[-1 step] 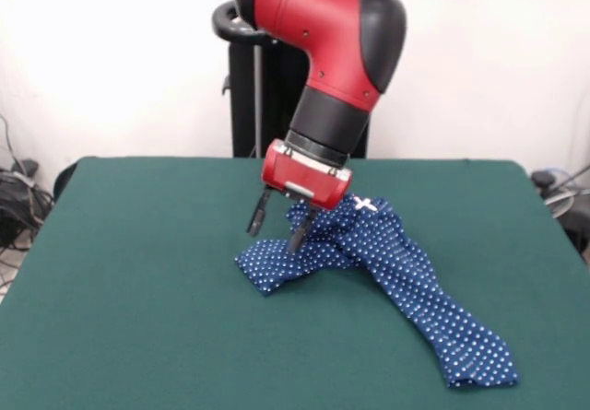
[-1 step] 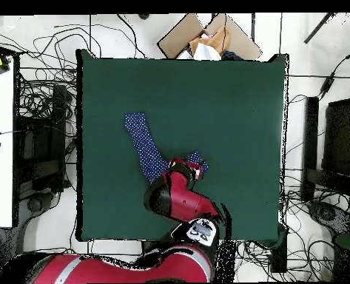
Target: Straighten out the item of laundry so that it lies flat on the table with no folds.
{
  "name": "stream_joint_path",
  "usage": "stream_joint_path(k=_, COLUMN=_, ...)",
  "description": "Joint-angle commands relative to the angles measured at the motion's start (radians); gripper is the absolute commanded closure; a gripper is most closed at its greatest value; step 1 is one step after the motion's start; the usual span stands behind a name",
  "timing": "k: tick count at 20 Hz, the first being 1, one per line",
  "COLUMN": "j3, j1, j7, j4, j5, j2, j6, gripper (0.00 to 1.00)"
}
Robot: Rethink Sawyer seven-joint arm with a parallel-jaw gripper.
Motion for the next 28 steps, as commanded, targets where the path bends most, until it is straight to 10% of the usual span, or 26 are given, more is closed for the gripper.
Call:
stream_joint_path(k=1, j3=0.124, j1=-0.053, j7=0.272, j4=0.008, j5=0.047, j2=0.078, j6=0.008, gripper=0.00)
stream_joint_path(k=21, j3=0.321, j1=-0.192, j7=0.161, j4=-0.062, j5=0.001, j2=0.141, j6=0.182, gripper=0.00)
stream_joint_path(k=22, j3=0.322, j1=-0.195, j7=0.144, j4=-0.069, j5=-0.007, j2=0.140, j6=0.199, gripper=1.00)
stream_joint_path(k=28, j3=0.278, j1=-0.159, j7=0.127, j4=-0.082, j5=0.015, j2=0.123, j6=0.240, gripper=1.00)
